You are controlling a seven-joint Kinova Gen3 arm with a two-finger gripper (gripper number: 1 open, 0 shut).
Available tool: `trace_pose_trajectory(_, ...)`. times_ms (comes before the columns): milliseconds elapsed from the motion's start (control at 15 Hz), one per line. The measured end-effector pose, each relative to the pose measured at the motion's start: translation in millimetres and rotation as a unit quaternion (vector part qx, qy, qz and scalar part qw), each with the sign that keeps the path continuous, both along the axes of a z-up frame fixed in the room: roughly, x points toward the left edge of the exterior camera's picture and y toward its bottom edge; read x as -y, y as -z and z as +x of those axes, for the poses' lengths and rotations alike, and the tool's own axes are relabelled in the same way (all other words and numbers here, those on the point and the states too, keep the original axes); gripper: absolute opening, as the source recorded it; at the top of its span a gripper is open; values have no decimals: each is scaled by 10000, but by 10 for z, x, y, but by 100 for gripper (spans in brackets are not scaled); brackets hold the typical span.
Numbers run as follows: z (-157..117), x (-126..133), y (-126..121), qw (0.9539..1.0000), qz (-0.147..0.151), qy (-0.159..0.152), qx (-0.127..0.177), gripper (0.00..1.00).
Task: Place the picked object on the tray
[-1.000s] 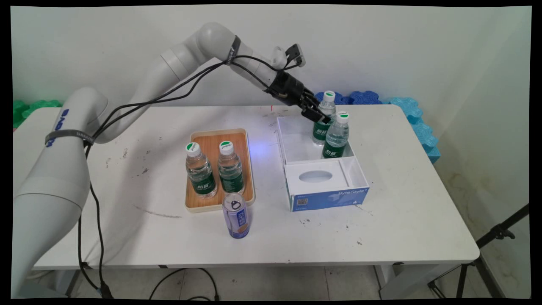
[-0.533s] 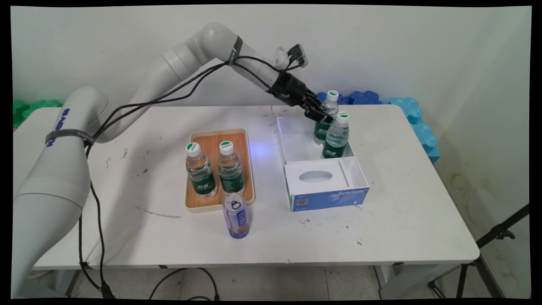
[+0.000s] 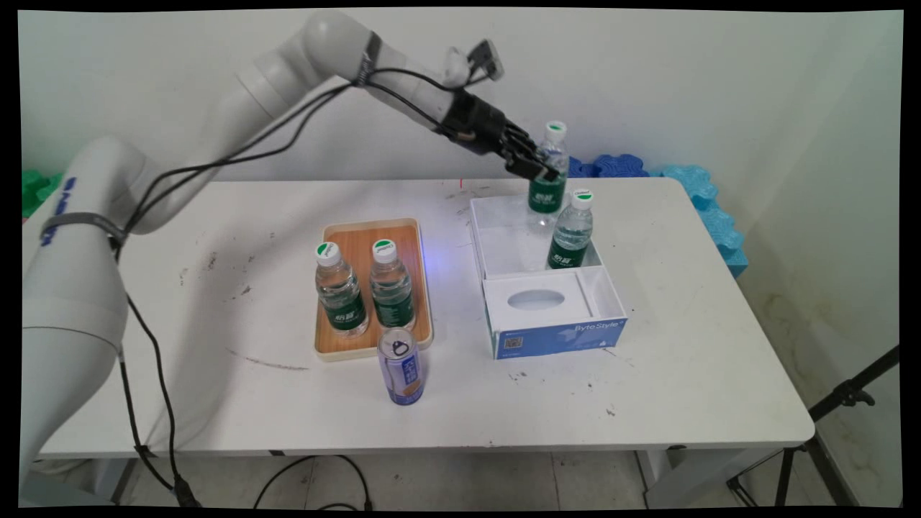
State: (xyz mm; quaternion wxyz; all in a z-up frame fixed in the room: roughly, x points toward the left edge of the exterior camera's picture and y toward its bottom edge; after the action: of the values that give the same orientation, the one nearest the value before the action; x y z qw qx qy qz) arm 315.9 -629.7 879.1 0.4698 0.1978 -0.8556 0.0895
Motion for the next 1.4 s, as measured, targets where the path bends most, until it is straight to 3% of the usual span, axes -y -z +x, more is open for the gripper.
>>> trace_pose_trajectory(333,526,-354,-376,9997,-63,-173,-173,0)
trace_pose_trajectory(533,937,-626,-466,9995,22,-265,-161,0)
trace_pose_trajectory(933,1713,-1187,-390,9992,197,-326,132,0)
trace_pose_trajectory(1400,2171,-1585,-130,9986,108,-331,389,0)
